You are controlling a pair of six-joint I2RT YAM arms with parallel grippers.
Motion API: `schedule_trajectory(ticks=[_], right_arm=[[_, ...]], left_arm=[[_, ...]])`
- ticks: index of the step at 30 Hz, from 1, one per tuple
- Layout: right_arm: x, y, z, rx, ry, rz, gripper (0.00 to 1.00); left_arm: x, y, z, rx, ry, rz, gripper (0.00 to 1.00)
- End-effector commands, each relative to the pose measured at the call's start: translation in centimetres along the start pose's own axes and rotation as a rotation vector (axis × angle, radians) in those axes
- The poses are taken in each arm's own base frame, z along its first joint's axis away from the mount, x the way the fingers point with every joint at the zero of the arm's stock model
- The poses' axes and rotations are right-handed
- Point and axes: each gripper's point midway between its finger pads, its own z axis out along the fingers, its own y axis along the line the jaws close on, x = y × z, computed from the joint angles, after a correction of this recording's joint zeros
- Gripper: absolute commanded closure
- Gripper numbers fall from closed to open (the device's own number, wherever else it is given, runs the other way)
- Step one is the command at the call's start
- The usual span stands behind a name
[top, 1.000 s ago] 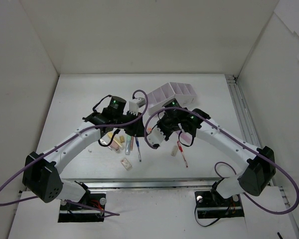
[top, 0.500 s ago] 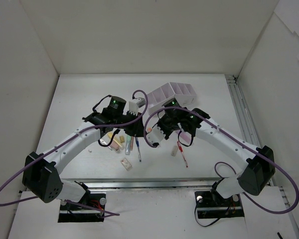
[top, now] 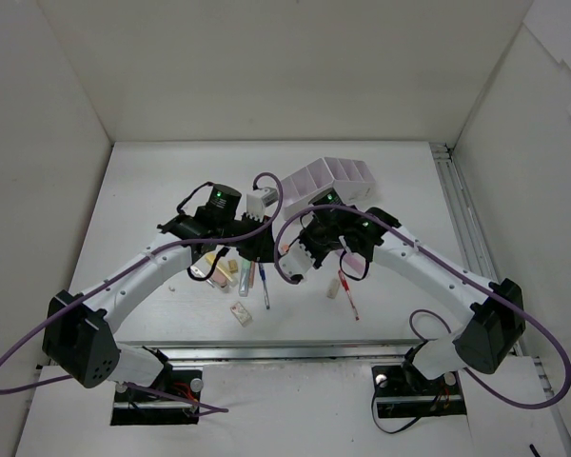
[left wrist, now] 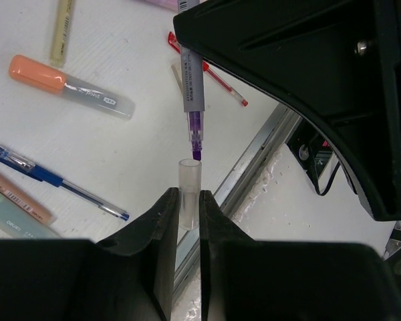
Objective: Sort the stationery into containers
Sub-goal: Close the pen cap on the pen.
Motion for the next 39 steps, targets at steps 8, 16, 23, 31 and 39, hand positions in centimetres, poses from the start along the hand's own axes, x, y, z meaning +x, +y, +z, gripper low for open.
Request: schedule_trajectory(ticks=[8, 16, 23, 31, 39], right_arm=[[-2.8, -1.5, -0.5, 0.053, -0.081, -0.049, 1.0], [-3.8, -1.7, 0.1, 0.045, -0.096, -0.056, 1.0], [-2.4, -3.2, -0.4, 0.103, -0.026, 0.016, 1.0], [-0.6, -5.3, -2.0, 0.22, 0.009, 0.092, 1.0], [0.9, -4.7, -3.8, 0.257, 0.058, 0.091, 1.0]], left_arm=[[-2.7, -1.4, -1.0, 0.029, -0.078, 0.065, 1.0], [-3.0, -2.2, -1.3, 0.059, -0.097, 0.079, 1.0], [-2.6, -2.2, -1.9, 0.045, -0.107, 0.082, 1.0], [-2.4, -2.0, -2.0, 0.031, -0.105, 0.081, 1.0], [-2.5, -1.6, -2.1, 0.004, -0.101, 0.079, 1.0]])
